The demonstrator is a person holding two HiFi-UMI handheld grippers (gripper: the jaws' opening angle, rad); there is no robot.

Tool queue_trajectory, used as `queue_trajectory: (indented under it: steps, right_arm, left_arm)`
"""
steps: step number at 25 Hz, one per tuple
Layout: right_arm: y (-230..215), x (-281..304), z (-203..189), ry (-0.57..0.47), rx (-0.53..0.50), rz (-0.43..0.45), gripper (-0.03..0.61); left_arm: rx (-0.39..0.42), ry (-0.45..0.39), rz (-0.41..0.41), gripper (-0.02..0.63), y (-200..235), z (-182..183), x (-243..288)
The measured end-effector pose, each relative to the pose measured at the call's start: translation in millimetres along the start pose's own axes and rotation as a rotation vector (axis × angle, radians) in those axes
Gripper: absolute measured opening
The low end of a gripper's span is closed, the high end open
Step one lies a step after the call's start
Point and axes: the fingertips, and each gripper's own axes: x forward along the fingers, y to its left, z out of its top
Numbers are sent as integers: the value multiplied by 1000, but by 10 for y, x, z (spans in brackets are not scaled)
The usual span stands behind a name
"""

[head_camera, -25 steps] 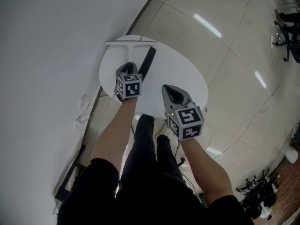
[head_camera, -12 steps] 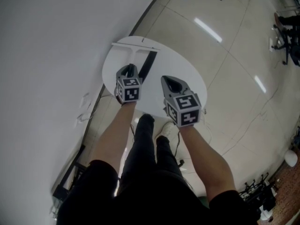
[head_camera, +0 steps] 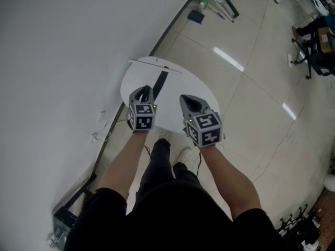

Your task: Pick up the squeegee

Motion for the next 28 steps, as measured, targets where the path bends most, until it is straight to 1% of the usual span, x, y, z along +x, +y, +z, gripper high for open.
queue_trajectory:
  steps: [3,7,10,14,16,19,22,28]
  right_arm:
    - [149,-632,65,-51,-37,8,-2]
    - [383,-1465,-22,-117,-82,24,-2]
    - [523,-1987,-126,-163,-105,35,-2]
    - [649,-2538,-318,-193,-131,41,-2]
    - [711,-2734,-390,-213,-141,45,-2]
    - [830,-2943,-436,-237,-171,40,-2]
    - [948,-3041,-412,-265,-193,36,-3]
    - [1151,-3002,-354,-302,-173,19,-3]
  left_arm:
    - [24,-86,-8,97,-344,370,-700]
    - [70,-186,-43,97,-914,669,-1697]
    - [84,-238,-82,97,-1305,758,-2339]
    - [94,-281,-127,97,-1730,717,-3019]
    - [111,-299,-145,97,-1873,689,-3272]
    - [117,-324,-161,97,-1957,646,-3547]
    - [131,-348,-169,97,-1961,639,-3710]
    - [161,-371,-189,97,-1829,662,-3894]
